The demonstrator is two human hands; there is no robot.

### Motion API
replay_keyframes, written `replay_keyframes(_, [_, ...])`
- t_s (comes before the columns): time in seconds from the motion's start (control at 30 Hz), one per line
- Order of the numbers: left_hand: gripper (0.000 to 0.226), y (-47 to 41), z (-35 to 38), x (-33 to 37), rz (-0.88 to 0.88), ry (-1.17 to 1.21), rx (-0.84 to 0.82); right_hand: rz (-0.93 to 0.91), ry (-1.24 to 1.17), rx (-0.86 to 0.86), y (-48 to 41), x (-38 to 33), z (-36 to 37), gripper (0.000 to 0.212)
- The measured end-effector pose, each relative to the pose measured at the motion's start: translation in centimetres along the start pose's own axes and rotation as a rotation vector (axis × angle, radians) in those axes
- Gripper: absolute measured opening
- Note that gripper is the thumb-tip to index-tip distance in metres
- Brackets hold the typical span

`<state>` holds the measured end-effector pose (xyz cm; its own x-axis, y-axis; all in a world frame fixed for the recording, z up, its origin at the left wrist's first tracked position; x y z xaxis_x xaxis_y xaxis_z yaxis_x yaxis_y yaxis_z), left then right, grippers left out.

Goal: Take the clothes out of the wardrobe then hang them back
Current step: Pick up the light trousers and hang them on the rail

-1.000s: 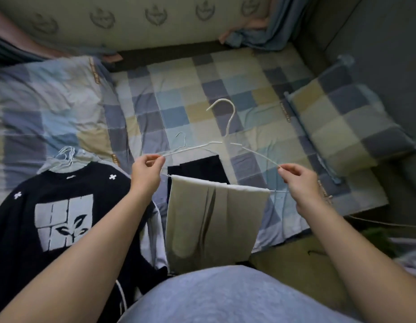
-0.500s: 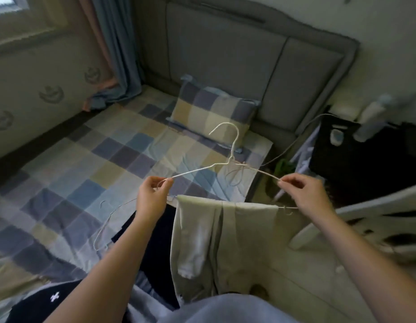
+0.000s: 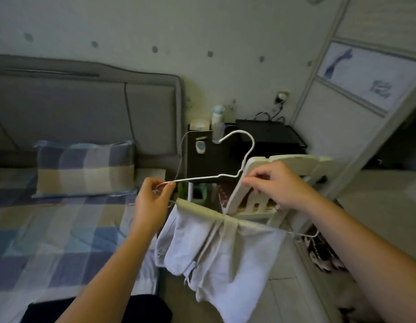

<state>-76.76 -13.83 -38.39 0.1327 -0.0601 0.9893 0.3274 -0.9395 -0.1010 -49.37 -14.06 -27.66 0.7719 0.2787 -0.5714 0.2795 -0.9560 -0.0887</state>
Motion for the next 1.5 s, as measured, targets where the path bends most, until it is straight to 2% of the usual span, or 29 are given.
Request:
replay_keyframes(0.33, [0.022,1.5,28.3,6.3,0.090,0.018,-0.315,0.234,-0.102,0.190,7.1,16.3,-16.0,0.030])
replay_keyframes(0.47, [0.037,2.9,39.4,9.1,0.119,-0.026,-0.463,0.407,-0.341,0.242,10.2,22.9,-21.9,0.022])
replay_keyframes(0.57, [0.050,4.3,46.5,11.3,0.154,-0.070,-0.590,0.604,-0.648,0.207,12.0,27.5,-25.4,0.029])
replay_keyframes(0.63, [0.047,5.7,50.6,12.8,0.169,-0.053,-0.711,0.671,-0.854,0.200,13.2,30.0,-27.8,0.040])
replay_keyframes(0.73, [0.040,7.3,56.1,14.8,0.189,-0.034,-0.897,0.687,-1.002,0.222,14.7,33.7,-31.3,0.064])
replay_keyframes(0.87, [0.025,9.0,62.3,18.4,0.201,0.012,-1.090,0.715,-1.036,0.255,16.3,38.0,-35.5,0.091])
replay_keyframes(0.93, [0.023,10.0,64.9,20.2,0.181,0.006,-1.233,0.733,-1.040,0.315,16.7,39.7,-37.7,0.097])
replay_keyframes(1.07, [0.038,11.5,69.5,23.5,0.143,0.004,-1.494,0.712,-1.012,0.449,17.0,41.4,-42.7,0.100])
replay_keyframes(1.23, [0.047,11.2,74.6,29.5,0.144,0.031,-1.683,0.666,-0.983,0.596,16.1,42.2,-50.0,0.110])
replay_keyframes(1.33, [0.052,10.5,77.1,33.2,0.124,0.065,-1.770,0.627,-0.963,0.704,14.8,41.8,-54.1,0.107])
replay_keyframes(1.5, [0.033,8.3,80.0,40.4,0.219,0.117,-1.747,0.541,-0.941,0.795,12.7,40.9,-60.4,0.111])
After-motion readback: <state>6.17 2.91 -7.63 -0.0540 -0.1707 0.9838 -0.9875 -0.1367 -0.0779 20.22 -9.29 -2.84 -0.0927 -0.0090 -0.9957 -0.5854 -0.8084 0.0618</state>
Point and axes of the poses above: each hand's wrist, its own y-axis away from the middle knuckle, its own z-axis out of the palm, x = y × z, the point moved 6 cm from there along -y, towards the middle knuckle, and after that the axes turned 9 degrees about y, right-handed, at the moved point
